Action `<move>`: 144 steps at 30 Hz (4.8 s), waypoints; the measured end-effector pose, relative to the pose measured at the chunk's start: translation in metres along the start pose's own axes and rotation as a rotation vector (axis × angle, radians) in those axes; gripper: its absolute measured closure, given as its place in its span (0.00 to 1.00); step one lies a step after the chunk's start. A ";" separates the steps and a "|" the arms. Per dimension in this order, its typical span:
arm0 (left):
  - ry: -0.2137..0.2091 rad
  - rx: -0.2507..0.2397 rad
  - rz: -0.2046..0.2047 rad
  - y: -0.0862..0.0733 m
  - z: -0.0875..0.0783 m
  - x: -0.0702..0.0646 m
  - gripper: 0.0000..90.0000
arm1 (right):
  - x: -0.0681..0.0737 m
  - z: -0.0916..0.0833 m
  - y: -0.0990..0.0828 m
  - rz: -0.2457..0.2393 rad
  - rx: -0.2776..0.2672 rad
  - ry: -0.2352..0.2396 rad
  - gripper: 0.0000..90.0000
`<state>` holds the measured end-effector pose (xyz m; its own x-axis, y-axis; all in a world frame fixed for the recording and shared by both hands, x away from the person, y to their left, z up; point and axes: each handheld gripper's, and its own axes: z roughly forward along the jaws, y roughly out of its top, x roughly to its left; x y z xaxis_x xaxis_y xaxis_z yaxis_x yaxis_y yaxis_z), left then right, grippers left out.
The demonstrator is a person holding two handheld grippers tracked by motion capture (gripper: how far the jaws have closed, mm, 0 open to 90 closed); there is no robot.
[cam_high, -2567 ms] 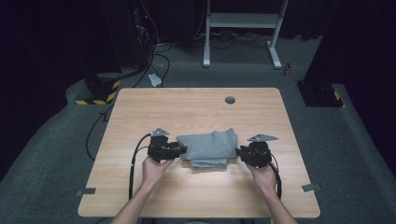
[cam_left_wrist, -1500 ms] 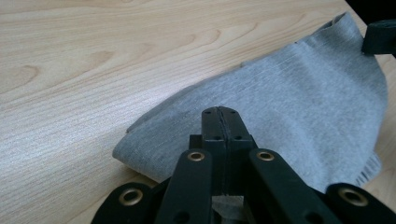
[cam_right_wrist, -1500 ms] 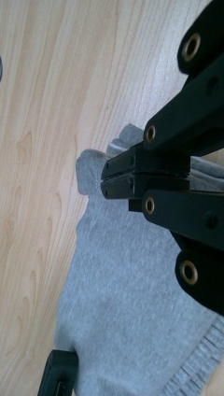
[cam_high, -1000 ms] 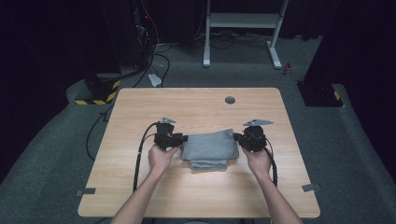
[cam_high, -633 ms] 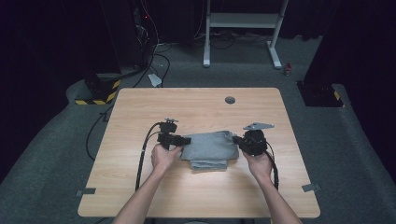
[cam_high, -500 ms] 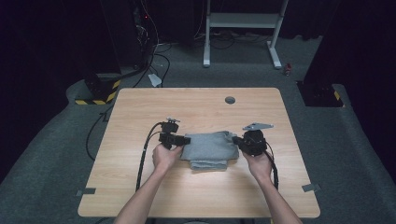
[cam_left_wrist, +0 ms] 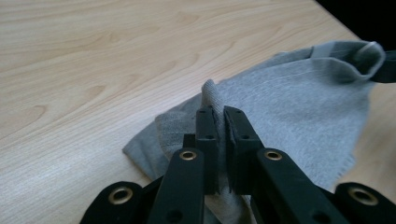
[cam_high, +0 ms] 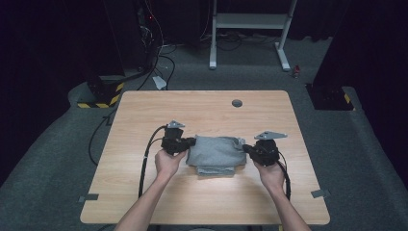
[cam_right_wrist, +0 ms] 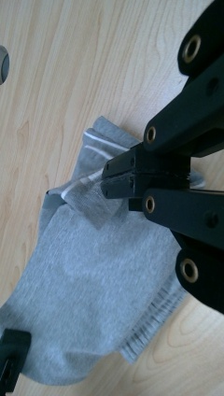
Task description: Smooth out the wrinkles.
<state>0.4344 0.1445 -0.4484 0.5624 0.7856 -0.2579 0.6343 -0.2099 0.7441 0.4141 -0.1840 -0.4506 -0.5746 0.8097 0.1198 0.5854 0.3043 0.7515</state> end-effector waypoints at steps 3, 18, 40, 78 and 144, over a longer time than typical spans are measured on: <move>-0.046 -0.019 -0.008 -0.011 -0.009 -0.004 0.94 | 0.002 -0.007 -0.007 -0.013 -0.017 0.005 0.99; -0.075 0.012 0.013 -0.058 -0.010 -0.015 0.93 | 0.015 -0.013 -0.053 -0.010 0.019 0.038 0.82; -0.145 -0.013 0.093 -0.076 -0.023 -0.027 0.93 | 0.036 -0.019 -0.069 -0.112 0.056 0.076 0.93; -0.132 0.017 0.100 -0.076 -0.005 -0.017 0.88 | 0.039 0.000 -0.089 -0.135 0.100 0.015 0.79; -0.194 0.069 0.073 -0.079 -0.023 -0.025 0.94 | 0.025 -0.013 -0.068 -0.048 0.041 0.045 0.83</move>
<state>0.3577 0.1547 -0.4862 0.6958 0.6414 -0.3233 0.6188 -0.3068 0.7231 0.3527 -0.1905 -0.4904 -0.6273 0.7703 0.1143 0.5788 0.3630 0.7302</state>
